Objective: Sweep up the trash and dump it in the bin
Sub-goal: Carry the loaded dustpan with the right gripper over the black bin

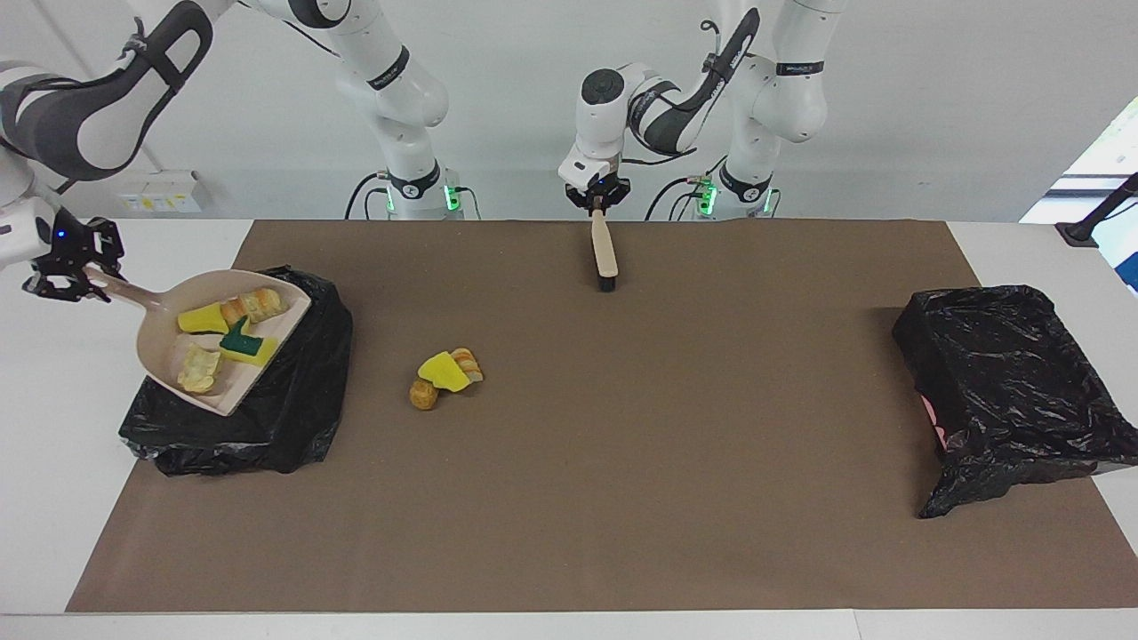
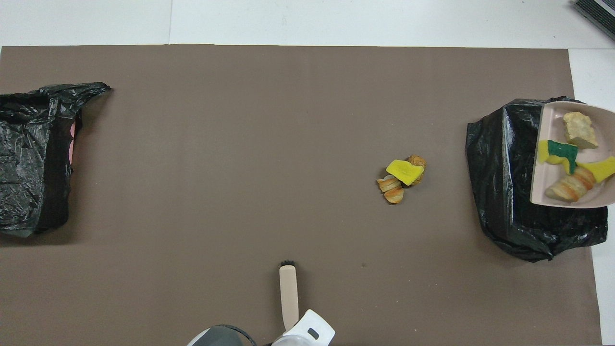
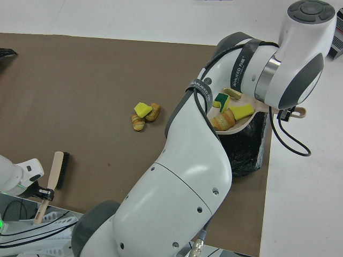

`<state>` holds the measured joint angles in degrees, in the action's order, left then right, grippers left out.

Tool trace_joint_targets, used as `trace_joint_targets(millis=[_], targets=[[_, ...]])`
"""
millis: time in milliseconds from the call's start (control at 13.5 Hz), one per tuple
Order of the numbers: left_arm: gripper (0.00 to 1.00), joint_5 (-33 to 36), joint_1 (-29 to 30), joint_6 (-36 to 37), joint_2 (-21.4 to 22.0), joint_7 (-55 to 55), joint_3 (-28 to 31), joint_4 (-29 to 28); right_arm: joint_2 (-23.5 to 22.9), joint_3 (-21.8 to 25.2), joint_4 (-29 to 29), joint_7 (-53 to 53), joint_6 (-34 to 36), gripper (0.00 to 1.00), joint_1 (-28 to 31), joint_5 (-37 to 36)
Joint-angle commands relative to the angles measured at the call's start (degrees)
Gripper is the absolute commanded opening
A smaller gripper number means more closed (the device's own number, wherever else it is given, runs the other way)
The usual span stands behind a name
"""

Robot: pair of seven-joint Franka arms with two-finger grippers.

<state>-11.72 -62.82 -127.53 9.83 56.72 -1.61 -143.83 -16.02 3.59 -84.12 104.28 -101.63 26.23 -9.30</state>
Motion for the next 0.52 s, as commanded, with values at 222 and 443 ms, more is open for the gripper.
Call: trace_joint_targets(millis=[222, 443], targets=[[1.00, -0.8, 4.4, -1.1, -2.3, -7.1, 1.1, 2.0, -0.9, -0.9, 0.5, 12.8, -11.4, 0.00, 1.0, -6.4], [1.00, 1.2, 12.3, 1.4, -2.9, -15.0, 1.2, 9.2, -0.8, -1.0, -1.9, 18.2, -16.8, 0.00, 0.3, -9.2]])
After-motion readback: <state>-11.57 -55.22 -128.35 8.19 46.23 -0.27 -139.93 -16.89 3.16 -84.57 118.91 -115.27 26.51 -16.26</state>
